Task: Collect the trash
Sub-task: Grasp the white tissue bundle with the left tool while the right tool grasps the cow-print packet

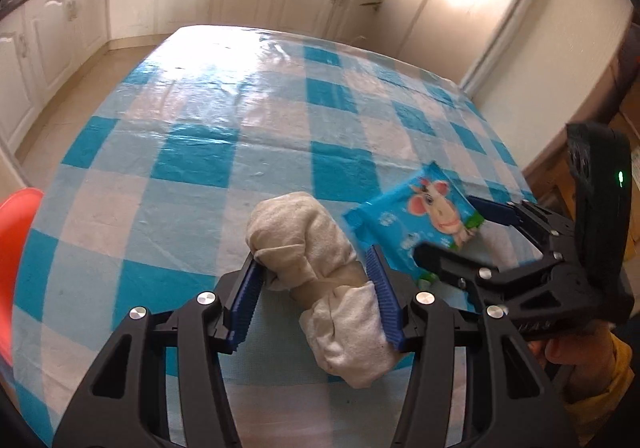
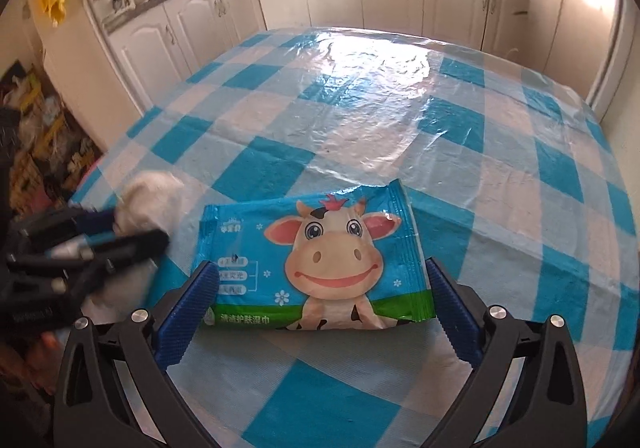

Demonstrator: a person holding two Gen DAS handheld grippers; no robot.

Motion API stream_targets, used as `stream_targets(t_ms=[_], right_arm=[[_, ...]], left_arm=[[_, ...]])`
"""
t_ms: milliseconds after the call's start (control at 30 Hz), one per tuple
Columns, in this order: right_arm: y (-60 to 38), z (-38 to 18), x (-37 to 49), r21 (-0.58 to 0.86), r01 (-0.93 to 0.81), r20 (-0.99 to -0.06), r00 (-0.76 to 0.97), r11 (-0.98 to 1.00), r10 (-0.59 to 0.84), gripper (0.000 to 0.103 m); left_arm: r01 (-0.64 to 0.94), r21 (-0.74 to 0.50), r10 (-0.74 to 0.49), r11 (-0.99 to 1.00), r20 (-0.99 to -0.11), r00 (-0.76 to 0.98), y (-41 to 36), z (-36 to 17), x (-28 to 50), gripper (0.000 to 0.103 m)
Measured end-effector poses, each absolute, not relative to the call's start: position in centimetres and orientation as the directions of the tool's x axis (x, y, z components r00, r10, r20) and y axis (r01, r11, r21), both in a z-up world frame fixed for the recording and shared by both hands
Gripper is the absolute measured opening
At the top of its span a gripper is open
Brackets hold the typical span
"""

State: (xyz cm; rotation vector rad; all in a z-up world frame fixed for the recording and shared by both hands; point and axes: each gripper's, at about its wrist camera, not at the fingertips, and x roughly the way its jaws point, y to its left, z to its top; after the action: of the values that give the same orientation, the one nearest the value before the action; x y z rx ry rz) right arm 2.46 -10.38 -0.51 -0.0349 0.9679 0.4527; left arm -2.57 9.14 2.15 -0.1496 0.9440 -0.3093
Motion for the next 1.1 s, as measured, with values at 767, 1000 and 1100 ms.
stream_targets(t_ms=[767, 1000, 1100], right_arm=[[-10.1, -0.3, 3.8, 0.536, -0.261, -0.662, 0.461, 0.803, 0.591, 0.008], [-8.7, 2.0, 3.0, 0.463, -0.292, -0.664, 0.511, 0.837, 0.546, 0.001], [-7.3, 3.7, 2.9, 0.449, -0.325, -0.65, 0.52, 0.832, 0.554, 0.001]], left_arm=[[0.275, -0.241, -0.358, 0.931, -0.753, 0.552, 8.7, 1.9, -3.0, 0.05], [0.231, -0.312, -0.389, 0.921, -0.732, 0.559, 11.0, 2.0, -3.1, 0.047], [0.213, -0.318, -0.381, 0.924, -0.718, 0.583, 12.5, 2.6, -3.2, 0.047]])
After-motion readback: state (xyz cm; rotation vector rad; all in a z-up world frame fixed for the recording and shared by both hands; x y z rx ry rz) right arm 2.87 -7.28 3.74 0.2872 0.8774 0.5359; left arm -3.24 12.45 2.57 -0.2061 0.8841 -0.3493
